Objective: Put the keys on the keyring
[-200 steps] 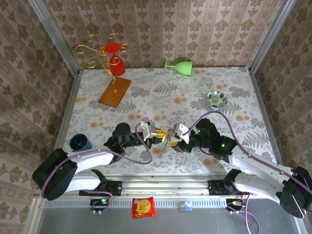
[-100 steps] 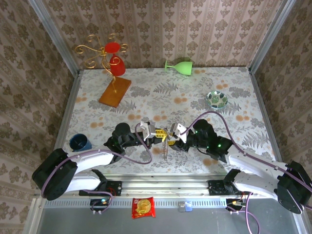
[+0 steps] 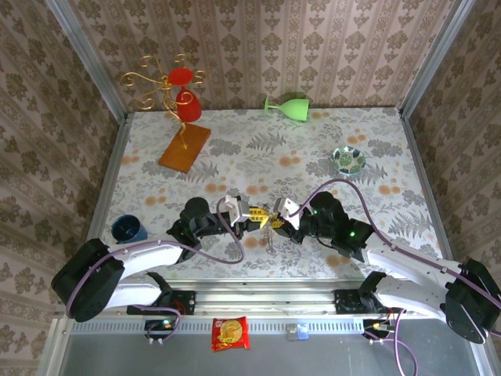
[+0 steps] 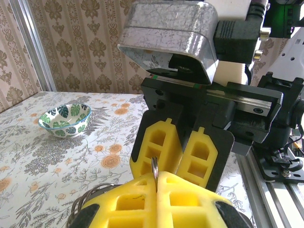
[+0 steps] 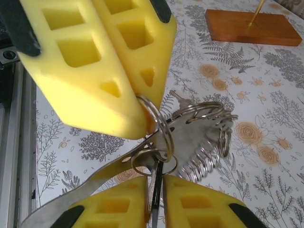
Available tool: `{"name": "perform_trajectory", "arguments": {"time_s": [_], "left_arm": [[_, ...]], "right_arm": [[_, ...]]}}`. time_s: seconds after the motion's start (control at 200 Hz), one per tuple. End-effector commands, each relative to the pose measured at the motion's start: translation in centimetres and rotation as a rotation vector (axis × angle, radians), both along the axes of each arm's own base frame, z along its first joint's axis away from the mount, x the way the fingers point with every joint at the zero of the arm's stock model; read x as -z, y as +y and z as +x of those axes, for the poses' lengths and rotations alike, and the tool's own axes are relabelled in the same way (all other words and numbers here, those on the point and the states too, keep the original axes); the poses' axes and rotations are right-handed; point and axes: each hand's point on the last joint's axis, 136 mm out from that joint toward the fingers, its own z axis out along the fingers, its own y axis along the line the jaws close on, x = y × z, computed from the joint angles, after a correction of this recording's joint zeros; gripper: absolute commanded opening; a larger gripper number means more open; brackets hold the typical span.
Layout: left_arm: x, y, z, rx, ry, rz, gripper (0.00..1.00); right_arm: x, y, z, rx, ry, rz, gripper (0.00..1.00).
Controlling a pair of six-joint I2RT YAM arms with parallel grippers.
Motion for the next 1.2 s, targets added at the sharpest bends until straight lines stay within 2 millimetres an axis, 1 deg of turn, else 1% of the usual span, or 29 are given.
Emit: {"name": "perform_trajectory", "arguments": {"time_s": [0.0,0.255,0.395,0.6,0.74,0.785,0.81,1.075,1.11,1.14,1.15,1.155,1.16,1.195], "left_arm": [[-1.9,0.0,-0.2,0.019,-0.041,-0.057,0.0],[-1.8,0.2,-0.2,0.01,-0.046,-0.054,0.0],[-1.4,0.3,0.0,-0.005,-0.048,-0.027,0.0],[-0.8,0.3,0.2,-0.014,-0.055,0.021,0.0],[-0.4,0.4,0.2,-0.022,-0.057,0.041,0.0],[-0.3,0.4,0.2,-0.022,-0.057,0.047,0.0],[-0.2,0.5,0.7,-0.051,-0.06,0.051,0.0],[0.2,0.6,1.0,-0.066,-0.064,0.083,0.0],[0.2,0.6,1.0,-0.07,-0.065,0.082,0.07],[0.2,0.6,1.1,-0.075,-0.064,0.08,0.19],[0.1,0.7,1.1,-0.078,-0.065,0.078,0.22],[0.1,0.7,1.1,-0.079,-0.066,0.077,0.22],[0.1,0.7,1.1,-0.08,-0.066,0.076,0.26],[0.0,0.8,1.2,-0.09,-0.068,0.07,0.35]], "right_arm": [[-0.5,0.3,0.1,-0.007,-0.02,-0.001,0.14],[-0.8,0.3,0.5,0.007,-0.033,-0.002,0.0],[-1.4,-0.4,0.9,0.038,-0.058,-0.026,0.0],[-3.6,-0.9,1.1,0.047,-0.122,-0.04,0.0],[-4.6,-1.3,1.0,0.045,-0.149,-0.055,0.0],[-4.7,-1.4,0.9,0.043,-0.154,-0.06,0.0],[-4.8,-1.5,0.8,0.041,-0.155,-0.063,0.0],[-5.3,-1.8,0.6,0.032,-0.165,-0.09,0.0],[-5.4,-1.8,0.6,0.031,-0.167,-0.092,0.0],[-5.4,-1.9,0.6,0.031,-0.169,-0.097,0.0],[-5.4,-1.9,0.6,0.029,-0.169,-0.099,0.0],[-5.5,-1.8,0.6,0.029,-0.169,-0.099,0.0],[-5.5,-1.8,0.6,0.029,-0.17,-0.099,0.0],[-5.6,-1.9,0.6,0.028,-0.173,-0.102,0.0]]}}
